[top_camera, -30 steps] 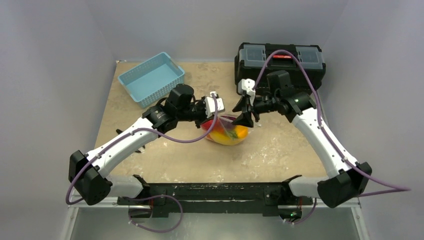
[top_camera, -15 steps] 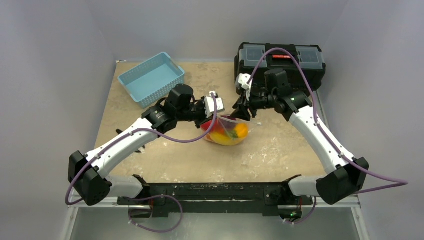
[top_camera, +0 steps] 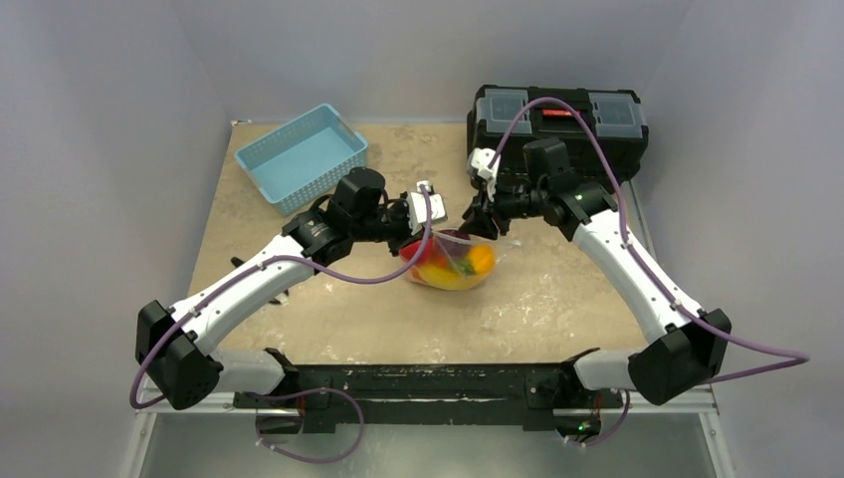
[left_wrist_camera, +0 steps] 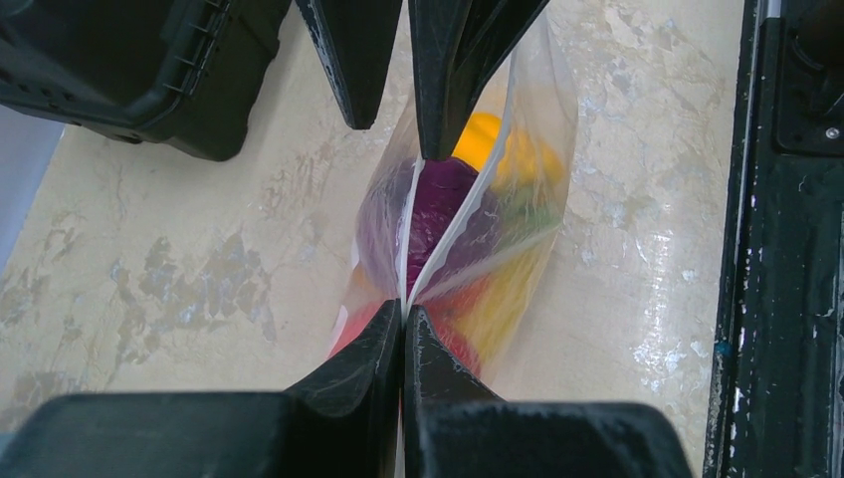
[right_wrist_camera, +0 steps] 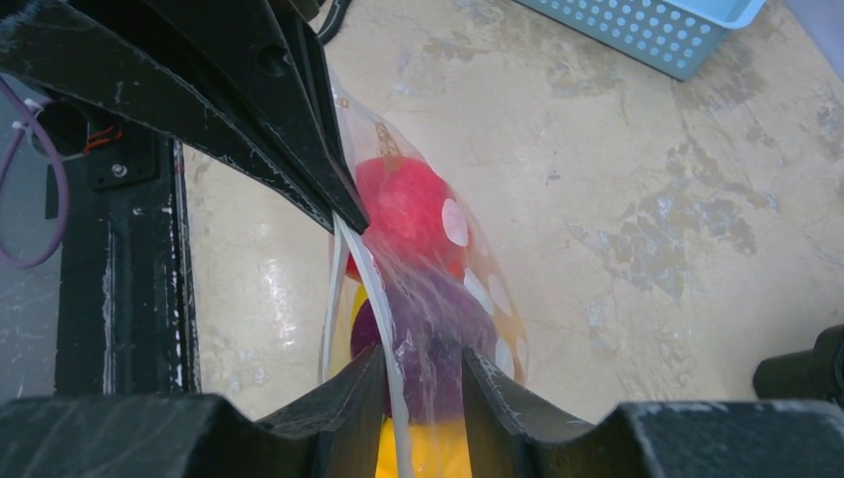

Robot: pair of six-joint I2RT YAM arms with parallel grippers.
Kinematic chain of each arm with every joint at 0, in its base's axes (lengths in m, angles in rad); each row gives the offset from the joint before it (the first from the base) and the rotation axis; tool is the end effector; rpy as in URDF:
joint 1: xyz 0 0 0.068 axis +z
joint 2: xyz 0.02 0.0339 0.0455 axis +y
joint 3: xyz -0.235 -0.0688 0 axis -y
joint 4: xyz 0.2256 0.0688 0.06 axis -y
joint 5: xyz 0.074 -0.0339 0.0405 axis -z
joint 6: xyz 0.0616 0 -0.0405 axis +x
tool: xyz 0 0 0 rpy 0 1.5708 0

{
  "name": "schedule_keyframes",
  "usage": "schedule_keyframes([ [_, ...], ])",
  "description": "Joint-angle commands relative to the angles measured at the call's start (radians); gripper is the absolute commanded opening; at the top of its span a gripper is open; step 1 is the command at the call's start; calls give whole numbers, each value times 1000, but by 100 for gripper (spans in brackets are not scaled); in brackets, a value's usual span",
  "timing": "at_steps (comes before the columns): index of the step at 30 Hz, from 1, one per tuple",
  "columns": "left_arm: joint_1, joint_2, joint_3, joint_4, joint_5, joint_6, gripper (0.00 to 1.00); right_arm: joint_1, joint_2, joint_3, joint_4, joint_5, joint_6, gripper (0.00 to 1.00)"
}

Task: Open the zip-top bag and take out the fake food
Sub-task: Open the zipper of the food storage bag at the center of the board.

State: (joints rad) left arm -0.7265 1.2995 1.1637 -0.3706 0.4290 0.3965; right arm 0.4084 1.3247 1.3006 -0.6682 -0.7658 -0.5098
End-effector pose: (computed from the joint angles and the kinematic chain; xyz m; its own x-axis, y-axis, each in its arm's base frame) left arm 0.2090 -0.2200 0.3057 0.0039 0.4664 -0.8846 0.9480 0.2797 0.1516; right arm 0.2408 0.1507 0.3204 -0.1327 -0.4407 -0.8878 -0.9631 0.2688 0.0105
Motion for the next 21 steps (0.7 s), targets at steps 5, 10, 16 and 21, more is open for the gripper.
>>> schedule_keyframes([
  [5,6,-22,9,66,49,-42,0,28,27,-9,10,43,-24,29],
  [10,6,-19,10,80,66,-68,0,36,38,0,-1,49,-31,0],
  [16,11,-26,18,128,92,-175,35,3,-16,-12,43,50,5,0],
  [21,19,-38,14,216,128,-360,81,-98,-83,-79,134,51,81,0],
])
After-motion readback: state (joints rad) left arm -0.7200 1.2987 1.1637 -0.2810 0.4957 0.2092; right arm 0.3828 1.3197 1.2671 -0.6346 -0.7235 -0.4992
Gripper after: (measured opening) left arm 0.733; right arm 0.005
